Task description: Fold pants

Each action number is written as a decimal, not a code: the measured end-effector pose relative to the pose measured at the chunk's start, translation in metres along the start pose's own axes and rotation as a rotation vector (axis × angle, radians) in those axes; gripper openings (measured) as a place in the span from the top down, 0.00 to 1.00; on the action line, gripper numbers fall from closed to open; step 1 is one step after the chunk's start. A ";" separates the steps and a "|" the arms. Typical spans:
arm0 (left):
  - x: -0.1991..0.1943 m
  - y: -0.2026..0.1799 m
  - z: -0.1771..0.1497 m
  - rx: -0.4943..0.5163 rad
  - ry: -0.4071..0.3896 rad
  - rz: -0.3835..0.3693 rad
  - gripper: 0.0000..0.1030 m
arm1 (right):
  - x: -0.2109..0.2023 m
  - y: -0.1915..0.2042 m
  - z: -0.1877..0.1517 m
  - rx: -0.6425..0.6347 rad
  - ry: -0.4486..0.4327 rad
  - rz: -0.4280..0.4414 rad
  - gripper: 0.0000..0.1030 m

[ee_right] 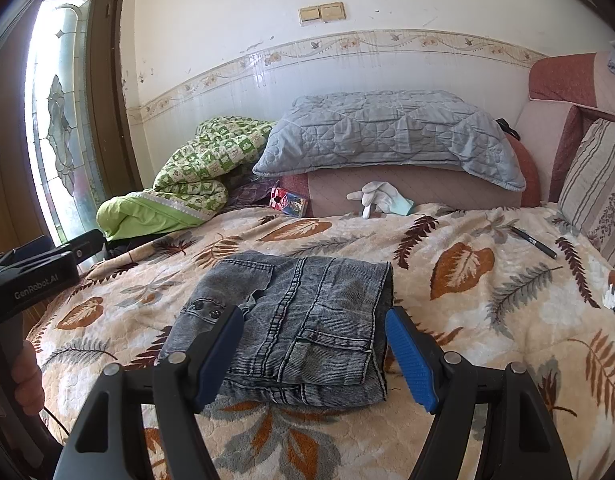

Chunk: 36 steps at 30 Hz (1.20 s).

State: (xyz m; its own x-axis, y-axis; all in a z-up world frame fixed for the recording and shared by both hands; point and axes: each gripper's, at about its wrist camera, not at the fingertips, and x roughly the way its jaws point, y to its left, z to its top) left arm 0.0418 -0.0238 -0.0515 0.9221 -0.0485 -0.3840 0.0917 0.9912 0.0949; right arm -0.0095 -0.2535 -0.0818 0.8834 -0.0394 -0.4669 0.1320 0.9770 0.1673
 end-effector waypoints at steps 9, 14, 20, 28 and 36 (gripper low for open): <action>-0.006 0.002 0.001 -0.009 -0.019 -0.004 0.02 | -0.003 0.001 0.001 -0.007 -0.011 0.004 0.26; -0.008 0.002 0.002 -0.008 -0.027 -0.007 0.02 | -0.004 0.001 0.002 -0.006 -0.014 0.004 0.26; -0.013 0.002 0.003 -0.013 -0.047 -0.012 0.02 | -0.005 0.001 0.003 -0.008 -0.018 0.006 0.26; -0.021 0.001 0.004 -0.013 -0.079 -0.022 0.02 | -0.005 0.002 0.002 -0.009 -0.019 0.006 0.26; -0.029 0.001 0.006 -0.018 -0.106 -0.041 0.02 | -0.005 0.002 0.002 -0.011 -0.019 0.007 0.26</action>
State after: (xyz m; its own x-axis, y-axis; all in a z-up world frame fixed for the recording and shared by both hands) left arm 0.0171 -0.0221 -0.0351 0.9523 -0.1009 -0.2880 0.1243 0.9902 0.0641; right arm -0.0126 -0.2518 -0.0772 0.8926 -0.0367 -0.4493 0.1214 0.9794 0.1612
